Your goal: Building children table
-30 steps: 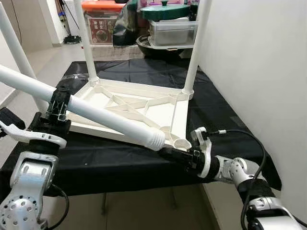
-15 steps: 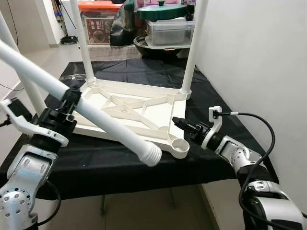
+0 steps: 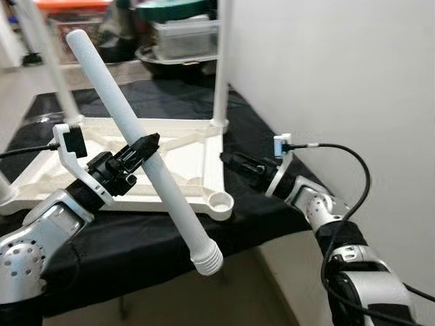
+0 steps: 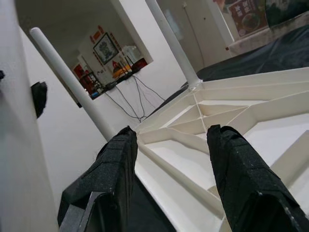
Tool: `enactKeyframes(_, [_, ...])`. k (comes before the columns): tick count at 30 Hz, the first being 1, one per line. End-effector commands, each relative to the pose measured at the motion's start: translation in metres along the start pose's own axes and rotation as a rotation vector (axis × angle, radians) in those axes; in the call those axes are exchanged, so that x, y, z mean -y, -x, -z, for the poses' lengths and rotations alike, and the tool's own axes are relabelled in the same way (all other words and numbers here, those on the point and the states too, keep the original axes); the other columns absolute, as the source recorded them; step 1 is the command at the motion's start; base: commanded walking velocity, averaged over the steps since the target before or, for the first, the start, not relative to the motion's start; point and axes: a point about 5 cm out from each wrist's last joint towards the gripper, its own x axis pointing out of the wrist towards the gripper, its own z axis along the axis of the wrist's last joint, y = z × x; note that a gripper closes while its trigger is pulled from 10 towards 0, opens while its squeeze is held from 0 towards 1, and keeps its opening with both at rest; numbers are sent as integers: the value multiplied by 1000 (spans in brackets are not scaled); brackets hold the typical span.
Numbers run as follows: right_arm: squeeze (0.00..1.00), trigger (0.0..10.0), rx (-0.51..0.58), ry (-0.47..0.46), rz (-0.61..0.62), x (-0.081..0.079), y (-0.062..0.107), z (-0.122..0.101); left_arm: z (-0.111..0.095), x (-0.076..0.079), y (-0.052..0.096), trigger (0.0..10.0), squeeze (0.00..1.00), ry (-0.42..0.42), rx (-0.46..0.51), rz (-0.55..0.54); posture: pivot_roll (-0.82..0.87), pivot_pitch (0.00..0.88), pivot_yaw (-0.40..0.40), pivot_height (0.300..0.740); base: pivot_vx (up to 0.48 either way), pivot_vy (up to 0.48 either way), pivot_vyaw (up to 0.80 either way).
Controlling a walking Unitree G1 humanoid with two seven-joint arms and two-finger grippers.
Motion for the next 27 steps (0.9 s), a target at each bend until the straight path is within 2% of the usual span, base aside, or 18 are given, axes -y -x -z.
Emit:
enactKeyframes(1, [0, 10000, -13, 36, -15, -2, -3, -2, -1, -2, 0, 10000, 0, -33, -17, 5, 18, 1, -13, 740, 0, 0, -756])
enactKeyframes(12, [0, 10000, -54, 76, -115, -10, -5, -8, -5, -9, -3, 10000, 0, -79, -28, 29, 17, 0, -13, 740, 0, 0, -756])
enactKeyframes(27, [0, 10000, -34, 102, -146, -20, -17, -11, -7, -10, -7, 10000, 0, -99, -20, 35, 16, 0, -12, 740, 0, 0, -756])
